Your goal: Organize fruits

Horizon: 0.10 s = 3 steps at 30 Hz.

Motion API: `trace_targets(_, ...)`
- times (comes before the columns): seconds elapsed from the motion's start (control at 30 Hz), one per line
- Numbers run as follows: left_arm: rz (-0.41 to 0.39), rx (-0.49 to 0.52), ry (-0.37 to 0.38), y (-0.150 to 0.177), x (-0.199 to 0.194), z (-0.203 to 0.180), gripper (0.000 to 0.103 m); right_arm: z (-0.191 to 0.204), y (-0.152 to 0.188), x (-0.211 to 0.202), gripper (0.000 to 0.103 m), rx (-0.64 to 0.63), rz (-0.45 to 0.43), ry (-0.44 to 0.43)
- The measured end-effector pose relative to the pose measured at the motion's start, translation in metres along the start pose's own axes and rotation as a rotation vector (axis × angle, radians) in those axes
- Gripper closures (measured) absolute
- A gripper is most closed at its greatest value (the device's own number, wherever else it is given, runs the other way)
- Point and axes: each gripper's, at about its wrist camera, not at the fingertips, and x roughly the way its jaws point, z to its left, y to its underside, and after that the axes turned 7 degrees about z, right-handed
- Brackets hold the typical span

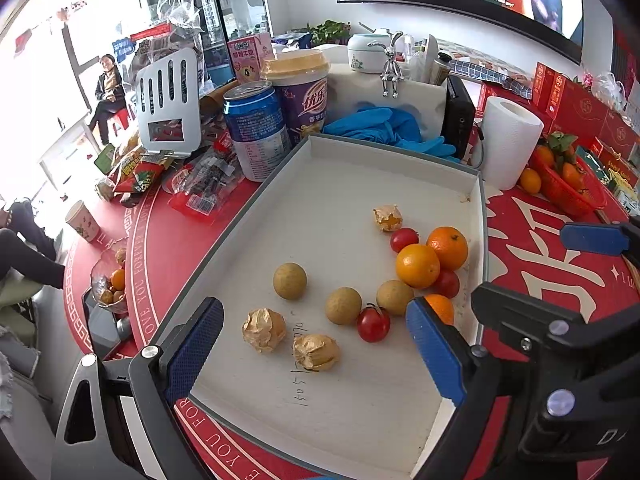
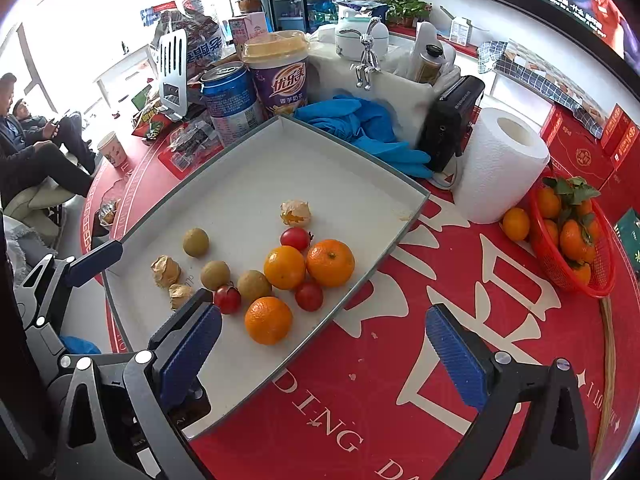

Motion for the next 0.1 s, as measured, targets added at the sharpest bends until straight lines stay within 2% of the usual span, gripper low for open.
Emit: trace_targets(0.1,-0.003,-0.004,0.002,0.0,-0.0001,0.0012,0.009,-0.0001,0.0001,0.0,0.0,0.0,-0.001,0.001)
